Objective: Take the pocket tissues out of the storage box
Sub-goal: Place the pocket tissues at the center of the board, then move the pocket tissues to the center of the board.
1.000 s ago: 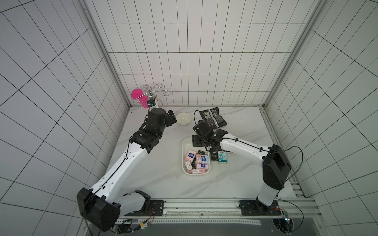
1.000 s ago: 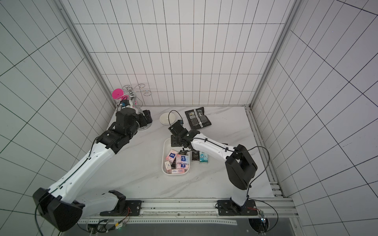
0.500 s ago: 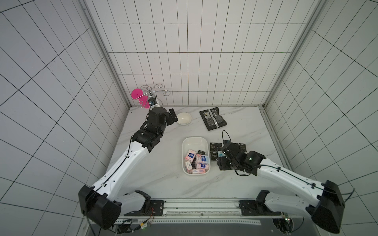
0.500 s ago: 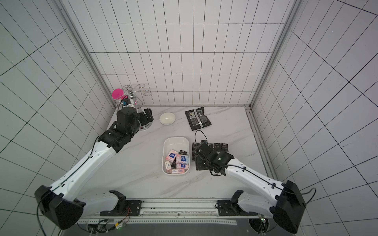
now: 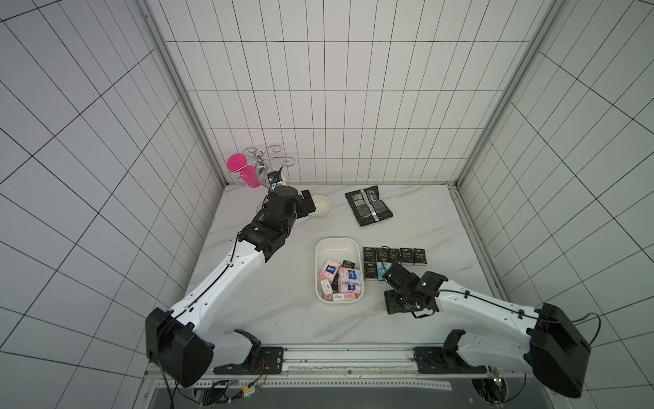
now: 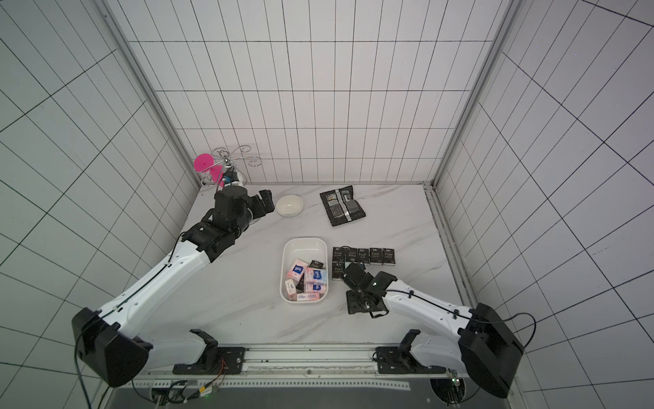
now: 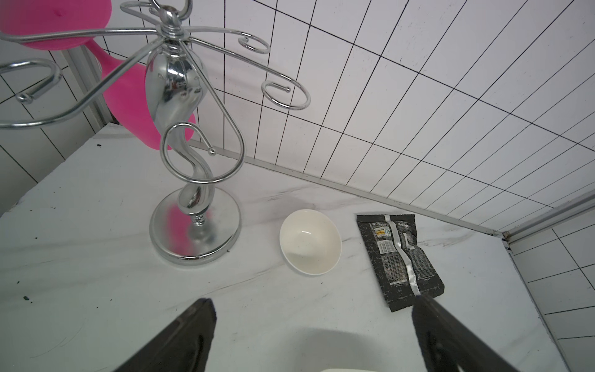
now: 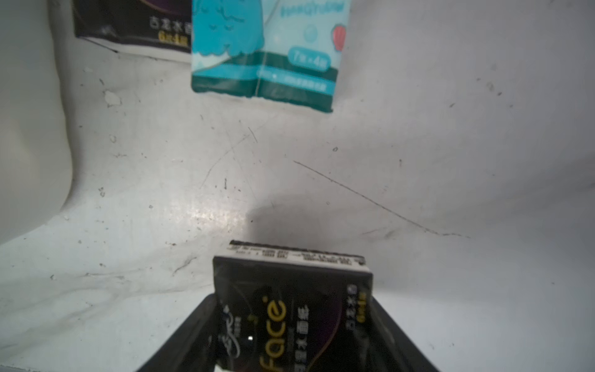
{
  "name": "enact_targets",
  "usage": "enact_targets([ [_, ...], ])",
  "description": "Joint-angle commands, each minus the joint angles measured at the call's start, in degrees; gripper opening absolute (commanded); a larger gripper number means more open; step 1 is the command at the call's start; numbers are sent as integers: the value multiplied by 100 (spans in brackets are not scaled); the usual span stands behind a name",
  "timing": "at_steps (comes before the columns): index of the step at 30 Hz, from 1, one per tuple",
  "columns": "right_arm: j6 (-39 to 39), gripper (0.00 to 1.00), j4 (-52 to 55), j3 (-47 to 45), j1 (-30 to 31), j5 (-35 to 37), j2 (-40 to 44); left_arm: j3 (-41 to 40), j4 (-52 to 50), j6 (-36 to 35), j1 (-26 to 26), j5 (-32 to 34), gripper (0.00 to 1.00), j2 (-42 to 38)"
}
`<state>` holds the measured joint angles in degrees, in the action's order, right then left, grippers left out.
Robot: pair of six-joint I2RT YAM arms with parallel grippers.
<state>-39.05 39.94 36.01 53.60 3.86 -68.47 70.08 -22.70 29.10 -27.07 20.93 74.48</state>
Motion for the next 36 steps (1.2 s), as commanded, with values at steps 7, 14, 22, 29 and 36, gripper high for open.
enact_targets([
  [7, 151, 77, 404, 275, 8, 211, 2, -12, 188, -89, -9, 60, 99, -63],
  [14, -308, 66, 836, 201, 458, -346, 634, 5, 193, -89, 0, 51, 99, -37],
  [22, -685, 58, 690, -156, 906, -573, 577, 83, 196, -45, 0, 56, 99, 14],
  [29, -809, 59, 103, -326, 906, -376, 24, 5, 205, -89, 16, 122, 99, -25],
  [36, -637, 62, -57, -235, 654, -144, -162, -72, 240, -69, 79, 70, 99, -75],
])
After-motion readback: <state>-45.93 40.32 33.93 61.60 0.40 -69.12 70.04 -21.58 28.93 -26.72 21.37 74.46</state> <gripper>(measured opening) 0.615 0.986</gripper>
